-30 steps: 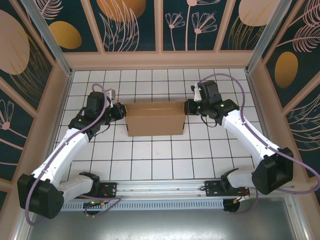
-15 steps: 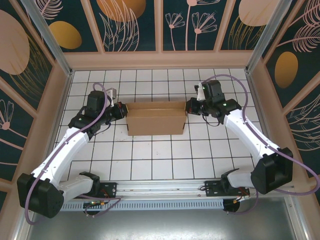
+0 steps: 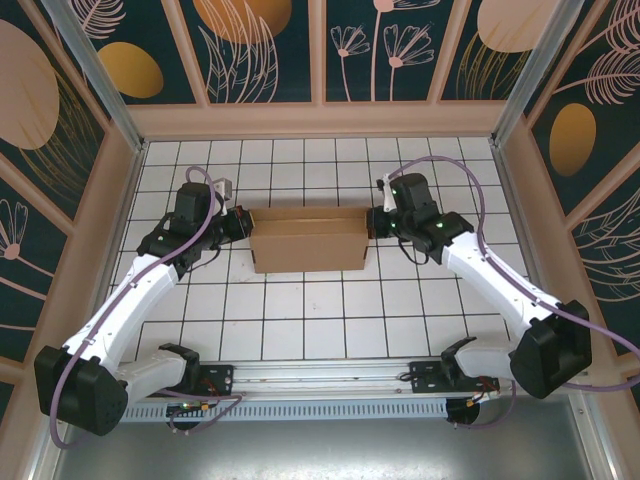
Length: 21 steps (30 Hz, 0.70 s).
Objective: Fold the paper box
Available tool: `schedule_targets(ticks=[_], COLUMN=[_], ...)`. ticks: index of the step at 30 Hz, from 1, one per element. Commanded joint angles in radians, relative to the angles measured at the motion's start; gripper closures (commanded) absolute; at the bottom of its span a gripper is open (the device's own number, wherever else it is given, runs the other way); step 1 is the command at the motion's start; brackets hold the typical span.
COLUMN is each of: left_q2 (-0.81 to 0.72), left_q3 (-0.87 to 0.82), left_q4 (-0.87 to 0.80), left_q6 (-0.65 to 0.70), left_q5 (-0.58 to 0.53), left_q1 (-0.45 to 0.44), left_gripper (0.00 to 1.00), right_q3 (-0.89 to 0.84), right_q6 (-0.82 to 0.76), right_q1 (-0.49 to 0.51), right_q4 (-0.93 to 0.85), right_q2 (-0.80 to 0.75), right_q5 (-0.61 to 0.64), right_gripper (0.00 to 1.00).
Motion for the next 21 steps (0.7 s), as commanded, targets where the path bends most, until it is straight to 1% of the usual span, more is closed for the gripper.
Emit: schedule_targets(ticks=[1,13,21], left_q2=[-0.009,-0.032,-0.043], left_q3=[0.037,0.028,0.031], left_q4=[-0.02,-0.036,-0.042], left_q6=[0.045,0.131,0.172], left_q5=[0.01,-0.09,-0.112], left_q1=[-0.012,-0.012,-0.011], left_gripper=[1.0,1.0,1.0], right_q3=[-0.031,-0.033,-0.019], right_q6=[-0.048,-0.088,-0.116], right_q1=[0.026,0.03,0.031], right_q4=[-0.001,0.0,-0.014], right_q2=[-0.022,-0.033,-0.033], right_q5=[0.024,0.032,0.04], right_gripper=[1.0,1.0,1.0])
